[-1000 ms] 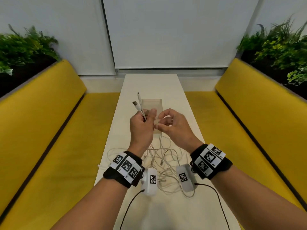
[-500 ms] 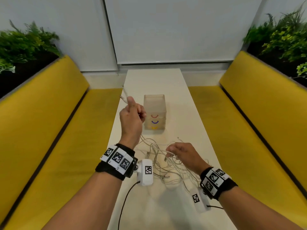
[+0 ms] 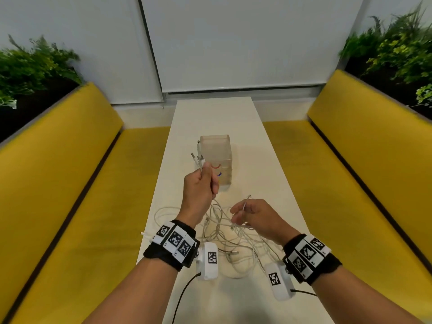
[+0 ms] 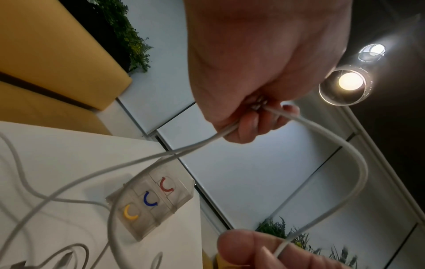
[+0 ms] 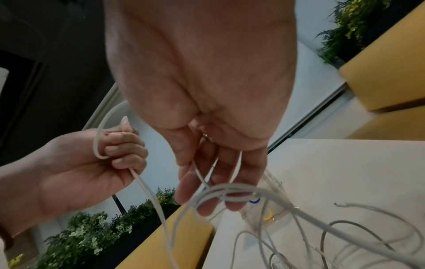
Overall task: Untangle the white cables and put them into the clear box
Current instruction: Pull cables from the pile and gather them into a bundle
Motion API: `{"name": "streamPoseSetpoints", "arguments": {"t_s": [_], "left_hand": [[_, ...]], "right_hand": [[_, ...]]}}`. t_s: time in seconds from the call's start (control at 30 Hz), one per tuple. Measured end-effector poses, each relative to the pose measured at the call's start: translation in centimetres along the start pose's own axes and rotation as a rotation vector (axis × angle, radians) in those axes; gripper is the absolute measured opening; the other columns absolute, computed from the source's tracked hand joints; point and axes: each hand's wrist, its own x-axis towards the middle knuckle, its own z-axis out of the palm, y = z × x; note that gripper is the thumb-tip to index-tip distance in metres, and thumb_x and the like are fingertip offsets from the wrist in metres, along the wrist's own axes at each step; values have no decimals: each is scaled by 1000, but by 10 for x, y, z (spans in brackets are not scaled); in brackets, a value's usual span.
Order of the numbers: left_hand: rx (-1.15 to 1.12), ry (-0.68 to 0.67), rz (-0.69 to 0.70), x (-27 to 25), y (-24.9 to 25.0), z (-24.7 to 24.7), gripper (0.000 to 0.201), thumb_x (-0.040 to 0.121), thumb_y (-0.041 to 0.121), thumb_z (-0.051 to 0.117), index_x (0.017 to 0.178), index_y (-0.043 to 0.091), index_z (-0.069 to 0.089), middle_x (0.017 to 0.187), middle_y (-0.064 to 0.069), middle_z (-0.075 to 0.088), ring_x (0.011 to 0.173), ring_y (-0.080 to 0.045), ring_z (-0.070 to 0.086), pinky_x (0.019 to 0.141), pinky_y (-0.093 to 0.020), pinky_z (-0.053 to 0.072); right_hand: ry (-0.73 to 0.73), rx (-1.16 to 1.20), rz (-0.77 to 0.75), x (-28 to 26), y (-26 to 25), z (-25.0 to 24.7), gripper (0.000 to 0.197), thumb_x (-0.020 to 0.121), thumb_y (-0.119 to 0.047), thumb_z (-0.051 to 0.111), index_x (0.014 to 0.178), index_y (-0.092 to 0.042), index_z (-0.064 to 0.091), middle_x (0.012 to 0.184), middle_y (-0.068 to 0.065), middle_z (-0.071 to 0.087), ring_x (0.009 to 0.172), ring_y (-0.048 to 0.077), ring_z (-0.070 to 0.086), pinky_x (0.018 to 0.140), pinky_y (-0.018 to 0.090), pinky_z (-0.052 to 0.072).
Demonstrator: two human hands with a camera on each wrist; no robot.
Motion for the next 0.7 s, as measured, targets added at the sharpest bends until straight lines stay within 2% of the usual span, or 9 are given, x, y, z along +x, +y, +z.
{"name": "streamPoseSetpoints", "arguments": {"t_s": [0.07,0.13,0.23,0.3,0.37,0.43,0.57,0.63,0.7], "left_hand": [[-26,1,-32,-1,1,0,58,105,50,39,61,13,48,48,-4,38,44,-16,30,44,-26,28],[-74,7,-54,-3,4,1,56,104,51,38,60,17,37,50,1,29,45,-15,23,46,-27,24],[-219,59,-71,-1,16,-2,51,106,48,36,62,22,31,52,5,24,47,-13,20,46,-27,20],[-323,78,-33,2,30,-7,51,107,48,36,62,23,30,52,6,22,45,-11,17,43,-24,16],[-401,83,4,5,45,-12,50,106,47,36,63,24,30,54,5,21,46,-11,15,40,-22,15],[-459,88,45,4,58,-18,47,107,43,37,65,24,32,56,4,21,48,-11,14,39,-23,14],[-555,110,130,4,88,-40,38,104,32,33,66,24,33,56,5,22,49,-13,12,41,-28,12],[-572,130,151,6,98,-53,33,100,25,30,67,23,33,57,4,22,50,-13,13,43,-28,13],[-548,168,152,8,99,-60,31,97,20,30,66,22,35,57,4,24,50,-12,15,43,-27,14]], "right_hand": [[-15,-6,-7,0,-2,-1,19,103,-6,52,100,1,70,83,12,74,74,18,68,61,21,54],[24,19,-16,2,0,-3,22,103,-7,52,93,-4,71,80,11,75,72,20,68,59,29,54],[101,-61,4,6,8,-8,21,99,-8,56,85,-8,72,78,11,73,63,11,61,54,26,49],[121,-231,8,9,21,-14,22,96,-8,58,78,-11,72,80,8,75,63,8,61,61,25,50],[94,-387,48,10,40,-18,22,95,-12,59,80,-8,74,80,-3,74,70,5,63,70,27,51],[54,-500,108,9,61,-22,21,96,-17,60,85,-9,75,83,-6,72,77,9,64,73,27,50],[123,-480,205,1,104,-40,22,93,-15,65,73,-9,72,81,10,74,83,28,68,82,39,51],[181,-442,199,-5,111,-53,23,96,-10,59,80,-14,75,92,9,76,95,27,70,83,34,49],[236,-413,128,-10,101,-62,24,101,-11,54,96,-11,77,106,7,74,105,22,66,86,29,44]]}}
